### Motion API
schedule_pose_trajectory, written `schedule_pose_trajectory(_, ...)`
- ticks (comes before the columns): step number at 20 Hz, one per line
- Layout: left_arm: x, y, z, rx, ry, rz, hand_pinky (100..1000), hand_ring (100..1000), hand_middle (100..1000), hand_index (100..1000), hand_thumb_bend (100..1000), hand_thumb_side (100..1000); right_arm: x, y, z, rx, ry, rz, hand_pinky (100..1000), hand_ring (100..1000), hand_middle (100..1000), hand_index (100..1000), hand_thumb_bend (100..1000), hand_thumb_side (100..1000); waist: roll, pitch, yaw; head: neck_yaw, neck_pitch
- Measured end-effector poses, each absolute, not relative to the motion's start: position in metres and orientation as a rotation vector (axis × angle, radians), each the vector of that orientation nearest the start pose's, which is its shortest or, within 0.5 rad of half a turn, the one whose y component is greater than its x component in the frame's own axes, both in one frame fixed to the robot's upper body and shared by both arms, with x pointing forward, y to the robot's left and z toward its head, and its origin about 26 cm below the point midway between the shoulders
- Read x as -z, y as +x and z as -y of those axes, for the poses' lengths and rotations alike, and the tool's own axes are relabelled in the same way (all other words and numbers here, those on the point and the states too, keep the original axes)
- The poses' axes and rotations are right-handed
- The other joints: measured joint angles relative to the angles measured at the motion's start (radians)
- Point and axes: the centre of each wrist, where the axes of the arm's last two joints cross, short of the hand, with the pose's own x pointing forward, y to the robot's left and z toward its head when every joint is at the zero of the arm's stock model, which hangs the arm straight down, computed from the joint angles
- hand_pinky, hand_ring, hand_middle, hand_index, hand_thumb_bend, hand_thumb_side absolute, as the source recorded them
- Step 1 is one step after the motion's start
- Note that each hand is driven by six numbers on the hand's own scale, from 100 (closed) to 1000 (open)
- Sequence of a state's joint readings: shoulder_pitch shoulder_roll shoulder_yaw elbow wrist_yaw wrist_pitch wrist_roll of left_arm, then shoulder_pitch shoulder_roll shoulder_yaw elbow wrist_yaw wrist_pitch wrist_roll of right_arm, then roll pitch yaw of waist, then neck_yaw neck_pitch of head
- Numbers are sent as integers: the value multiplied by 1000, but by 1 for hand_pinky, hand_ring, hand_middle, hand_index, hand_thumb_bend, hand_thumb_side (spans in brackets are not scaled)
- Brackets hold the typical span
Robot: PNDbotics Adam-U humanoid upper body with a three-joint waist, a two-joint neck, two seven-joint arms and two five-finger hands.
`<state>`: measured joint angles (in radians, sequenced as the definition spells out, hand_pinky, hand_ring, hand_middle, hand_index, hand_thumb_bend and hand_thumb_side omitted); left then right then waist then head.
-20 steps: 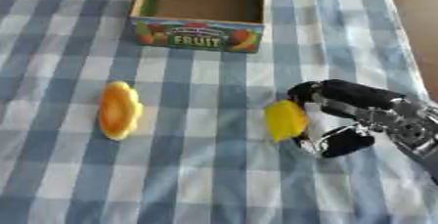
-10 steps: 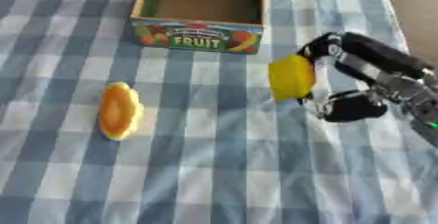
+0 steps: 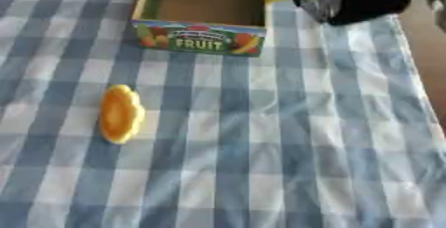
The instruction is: Pick up objects on the table and place them in the box.
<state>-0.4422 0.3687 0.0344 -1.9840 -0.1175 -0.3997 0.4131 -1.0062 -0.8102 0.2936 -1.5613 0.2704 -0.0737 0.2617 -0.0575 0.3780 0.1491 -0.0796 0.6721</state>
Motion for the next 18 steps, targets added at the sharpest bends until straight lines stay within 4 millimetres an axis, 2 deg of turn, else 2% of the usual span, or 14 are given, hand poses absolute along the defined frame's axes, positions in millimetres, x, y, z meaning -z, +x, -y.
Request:
schedule_pose_trajectory(4, -252, 312, -257, 2, -387, -3337, 779, 873, 806, 849, 198, 350, -365, 430, 262, 1851, 1239, -2896, 773, 782, 467, 541, 100, 100, -4, 26, 29, -22, -19)
schedule_pose_trajectory(8, -260, 313, -250, -1, -328, -3311, 779, 874, 806, 849, 198, 350, -352, 464, 267, 1832, 1389, -2894, 785, 798, 475, 552, 100, 100, -21, 53, 65, -50, -46)
schedule_pose_trajectory(12, -266, 314, -245, -21, -279, -3293, 779, 875, 807, 849, 193, 355, -335, 483, 270, 1823, 1495, -2899, 794, 810, 490, 570, 100, 100, -34, 72, 92, -75, -68)
schedule_pose_trajectory(16, -267, 314, -241, -25, -247, -3297, 779, 875, 807, 849, 191, 356, -320, 492, 270, 1877, 1539, -2850, 810, 828, 517, 602, 100, 100, -36, 76, 96, -86, -75)
schedule_pose_trajectory(18, -267, 314, -241, -28, -243, -3298, 779, 875, 808, 849, 191, 356, -315, 494, 270, 1919, 1541, -2813, 825, 858, 566, 665, 100, 100, -36, 77, 97, -88, -75)
